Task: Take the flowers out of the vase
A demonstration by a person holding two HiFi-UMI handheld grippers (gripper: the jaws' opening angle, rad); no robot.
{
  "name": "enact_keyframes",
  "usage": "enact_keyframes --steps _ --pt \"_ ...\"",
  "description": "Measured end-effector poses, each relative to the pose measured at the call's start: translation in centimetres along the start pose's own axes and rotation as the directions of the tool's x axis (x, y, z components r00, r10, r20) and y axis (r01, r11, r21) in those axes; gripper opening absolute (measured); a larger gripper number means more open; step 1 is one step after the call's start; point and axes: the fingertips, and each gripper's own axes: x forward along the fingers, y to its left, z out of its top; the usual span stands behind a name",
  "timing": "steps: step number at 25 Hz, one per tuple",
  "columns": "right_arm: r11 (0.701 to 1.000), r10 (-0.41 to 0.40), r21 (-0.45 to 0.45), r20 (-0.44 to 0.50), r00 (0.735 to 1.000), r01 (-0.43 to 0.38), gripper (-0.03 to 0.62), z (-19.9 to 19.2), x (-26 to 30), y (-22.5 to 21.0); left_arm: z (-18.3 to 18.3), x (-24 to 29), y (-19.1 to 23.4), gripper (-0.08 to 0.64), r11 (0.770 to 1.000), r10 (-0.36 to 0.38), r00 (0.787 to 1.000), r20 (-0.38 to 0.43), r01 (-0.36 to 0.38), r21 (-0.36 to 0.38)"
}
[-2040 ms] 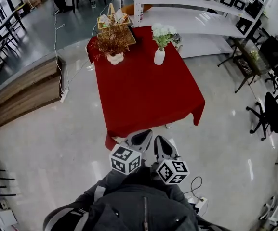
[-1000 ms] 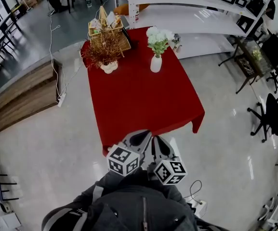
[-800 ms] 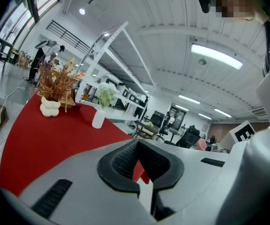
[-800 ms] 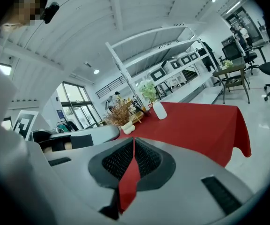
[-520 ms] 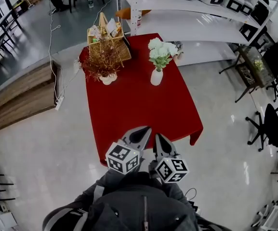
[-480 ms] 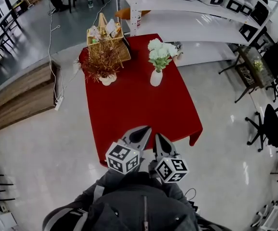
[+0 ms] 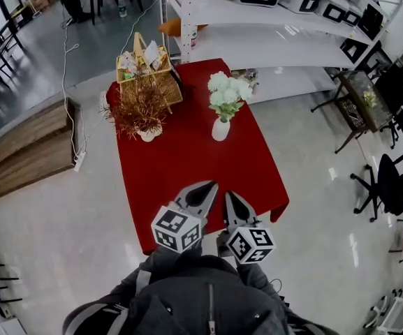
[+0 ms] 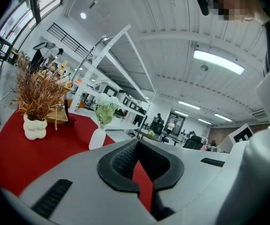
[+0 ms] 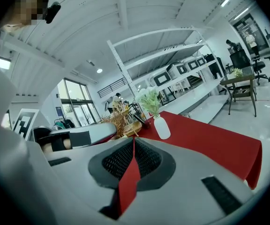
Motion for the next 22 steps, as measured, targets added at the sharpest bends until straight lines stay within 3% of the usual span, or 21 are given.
enact_keyframes --steps 15,22 --pt "0.996 -0.047 -0.078 0.038 0.998 0.05 0.014 6.1 8.9 -4.8 2.1 5.8 6.0 0.008 0.999 -0.015 1.0 -0.004 0.015 -0.033" --pt "0.994 0.013 -0.111 0.036 0.999 -0.009 0.014 8.2 11.4 -5.2 2.0 7.2 7.3 0.008 0.998 0.023 1.0 -0.009 -0.023 -0.057"
